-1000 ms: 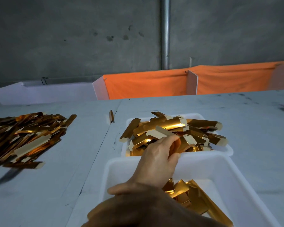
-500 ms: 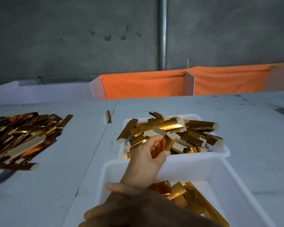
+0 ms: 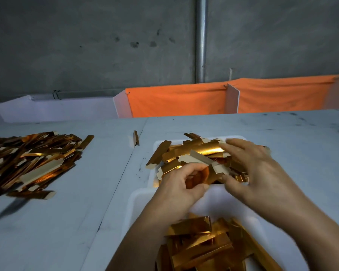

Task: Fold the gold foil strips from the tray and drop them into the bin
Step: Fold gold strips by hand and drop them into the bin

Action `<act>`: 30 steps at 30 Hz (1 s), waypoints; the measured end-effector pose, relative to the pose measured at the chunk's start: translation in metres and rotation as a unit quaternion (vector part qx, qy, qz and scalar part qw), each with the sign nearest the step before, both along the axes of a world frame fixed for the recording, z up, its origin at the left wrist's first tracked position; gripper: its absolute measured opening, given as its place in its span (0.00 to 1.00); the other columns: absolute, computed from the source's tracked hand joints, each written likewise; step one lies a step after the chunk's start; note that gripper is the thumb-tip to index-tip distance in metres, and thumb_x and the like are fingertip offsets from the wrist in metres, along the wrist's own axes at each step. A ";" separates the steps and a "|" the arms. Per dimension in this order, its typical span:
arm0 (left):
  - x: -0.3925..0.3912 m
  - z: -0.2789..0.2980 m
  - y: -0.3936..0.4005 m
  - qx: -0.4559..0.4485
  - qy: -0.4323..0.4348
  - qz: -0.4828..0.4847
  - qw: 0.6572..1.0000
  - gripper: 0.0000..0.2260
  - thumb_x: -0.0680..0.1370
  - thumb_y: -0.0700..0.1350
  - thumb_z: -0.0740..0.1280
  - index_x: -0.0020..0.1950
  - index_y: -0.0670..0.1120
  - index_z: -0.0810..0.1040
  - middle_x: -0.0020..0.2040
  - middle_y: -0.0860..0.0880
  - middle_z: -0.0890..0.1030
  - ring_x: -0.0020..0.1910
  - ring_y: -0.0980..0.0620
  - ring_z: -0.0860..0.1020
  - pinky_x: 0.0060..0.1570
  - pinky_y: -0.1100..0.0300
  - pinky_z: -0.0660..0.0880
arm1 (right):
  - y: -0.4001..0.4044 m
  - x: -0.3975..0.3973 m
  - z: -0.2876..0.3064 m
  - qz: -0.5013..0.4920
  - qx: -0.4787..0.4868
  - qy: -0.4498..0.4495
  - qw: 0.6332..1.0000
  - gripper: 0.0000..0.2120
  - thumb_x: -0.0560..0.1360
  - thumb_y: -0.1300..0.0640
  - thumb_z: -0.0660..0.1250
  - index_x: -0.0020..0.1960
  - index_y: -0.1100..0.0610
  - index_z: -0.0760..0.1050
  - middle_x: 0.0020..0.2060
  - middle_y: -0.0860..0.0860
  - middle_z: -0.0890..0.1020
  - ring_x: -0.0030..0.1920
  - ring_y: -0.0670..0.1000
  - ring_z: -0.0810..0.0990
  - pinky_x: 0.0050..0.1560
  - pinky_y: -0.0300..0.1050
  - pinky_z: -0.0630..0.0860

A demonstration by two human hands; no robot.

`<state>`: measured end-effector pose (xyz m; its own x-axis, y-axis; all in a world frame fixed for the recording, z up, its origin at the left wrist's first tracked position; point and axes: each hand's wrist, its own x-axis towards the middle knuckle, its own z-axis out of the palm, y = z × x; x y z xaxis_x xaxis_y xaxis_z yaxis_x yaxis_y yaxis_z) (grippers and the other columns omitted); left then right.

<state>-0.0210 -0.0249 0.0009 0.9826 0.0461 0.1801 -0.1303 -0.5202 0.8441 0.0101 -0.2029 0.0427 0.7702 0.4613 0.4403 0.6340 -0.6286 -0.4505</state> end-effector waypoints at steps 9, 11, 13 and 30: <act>-0.010 0.011 0.009 -0.022 -0.006 -0.044 0.999 0.18 0.77 0.47 0.67 0.59 0.69 0.72 0.59 0.68 0.73 0.62 0.64 0.70 0.54 0.69 0.69 | -0.008 0.007 0.002 0.018 0.049 0.100 0.994 0.08 0.73 0.48 0.69 0.51 0.37 0.75 0.43 0.39 0.78 0.46 0.34 0.75 0.41 0.31 0.72; -0.010 0.010 0.008 -0.016 -0.011 -0.051 0.998 0.18 0.77 0.47 0.67 0.64 0.65 0.72 0.60 0.65 0.74 0.64 0.61 0.70 0.59 0.64 0.71 | -0.009 0.008 0.002 0.034 0.089 0.139 0.986 0.09 0.72 0.50 0.69 0.50 0.38 0.76 0.42 0.40 0.80 0.45 0.38 0.79 0.45 0.35 0.76; -0.010 0.009 0.008 -0.013 -0.006 -0.053 0.998 0.19 0.77 0.47 0.67 0.66 0.62 0.71 0.62 0.63 0.74 0.65 0.59 0.70 0.62 0.59 0.72 | -0.008 0.006 0.005 0.073 0.134 0.198 0.968 0.09 0.72 0.53 0.68 0.51 0.41 0.77 0.43 0.43 0.82 0.45 0.43 0.82 0.46 0.42 0.80; -0.009 0.009 0.007 0.040 -0.023 -0.052 0.998 0.20 0.77 0.47 0.67 0.68 0.59 0.70 0.62 0.63 0.72 0.64 0.60 0.69 0.60 0.64 0.72 | -0.002 0.004 0.005 0.104 0.205 0.306 0.924 0.08 0.75 0.65 0.66 0.51 0.55 0.76 0.41 0.53 0.83 0.42 0.50 0.85 0.40 0.40 0.81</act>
